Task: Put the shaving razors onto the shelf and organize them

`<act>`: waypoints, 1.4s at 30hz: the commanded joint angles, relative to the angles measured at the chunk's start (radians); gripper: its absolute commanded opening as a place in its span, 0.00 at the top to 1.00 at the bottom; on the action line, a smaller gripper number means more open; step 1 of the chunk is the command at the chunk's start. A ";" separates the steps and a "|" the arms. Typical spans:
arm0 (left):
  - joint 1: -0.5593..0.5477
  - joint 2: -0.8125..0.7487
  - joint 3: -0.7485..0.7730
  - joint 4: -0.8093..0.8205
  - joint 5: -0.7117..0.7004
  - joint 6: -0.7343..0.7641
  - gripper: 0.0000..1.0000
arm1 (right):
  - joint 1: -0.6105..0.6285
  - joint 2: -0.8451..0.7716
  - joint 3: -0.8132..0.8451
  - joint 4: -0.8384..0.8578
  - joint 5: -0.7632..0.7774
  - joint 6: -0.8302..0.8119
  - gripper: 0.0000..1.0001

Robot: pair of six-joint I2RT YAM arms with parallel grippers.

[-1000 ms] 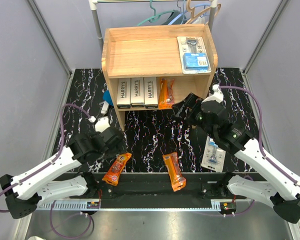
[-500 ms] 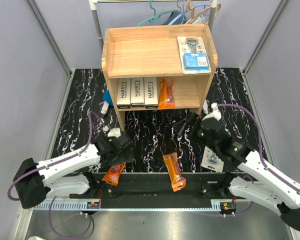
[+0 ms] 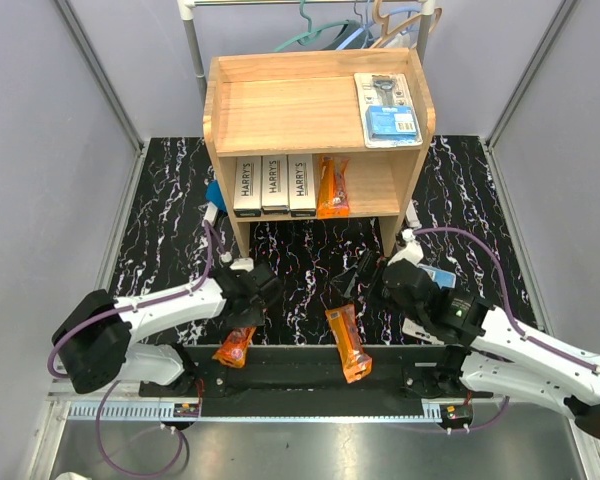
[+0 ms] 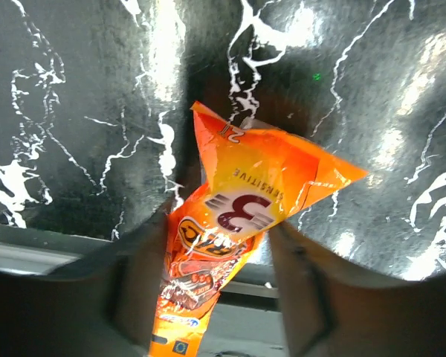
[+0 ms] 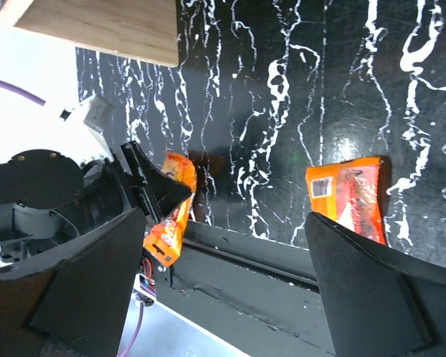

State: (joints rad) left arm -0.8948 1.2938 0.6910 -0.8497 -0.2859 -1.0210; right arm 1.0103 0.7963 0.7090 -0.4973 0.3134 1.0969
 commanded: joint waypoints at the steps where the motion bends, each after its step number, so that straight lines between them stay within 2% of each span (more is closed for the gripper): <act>1: 0.004 0.010 0.001 0.041 0.014 0.016 0.61 | 0.025 0.024 0.007 0.063 0.032 0.020 0.02; 2: 0.004 0.016 0.002 0.043 0.016 0.019 0.72 | 0.030 0.036 0.006 0.069 0.033 0.021 0.03; 5: 0.004 0.024 0.001 0.043 0.025 0.018 0.87 | 0.053 0.055 0.010 0.089 0.033 0.021 0.03; 11: 0.004 -0.034 0.005 0.037 0.025 0.006 0.93 | 0.093 0.089 0.032 0.089 0.039 0.012 0.03; 15: 0.005 -0.138 0.013 0.034 0.036 -0.046 0.97 | 0.135 0.109 0.049 0.101 0.052 0.014 0.03; 27: 0.016 -0.485 -0.027 0.130 0.011 -0.318 1.00 | 0.316 0.208 0.030 0.325 0.113 0.047 0.03; 31: 0.022 -0.533 -0.036 0.173 0.037 -0.413 1.00 | 0.366 0.242 0.029 0.385 0.131 0.026 0.03; 36: 0.025 -0.583 -0.111 0.368 0.111 -0.507 1.00 | 0.386 0.280 0.029 0.437 0.134 0.035 0.03; 42: 0.025 -0.628 -0.160 0.486 0.123 -0.587 1.00 | 0.395 0.277 -0.017 0.471 0.159 0.087 0.08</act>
State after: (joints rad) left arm -0.8745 0.7067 0.5472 -0.5343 -0.1879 -1.5227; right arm 1.3903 1.0813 0.7109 -0.0910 0.4099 1.1465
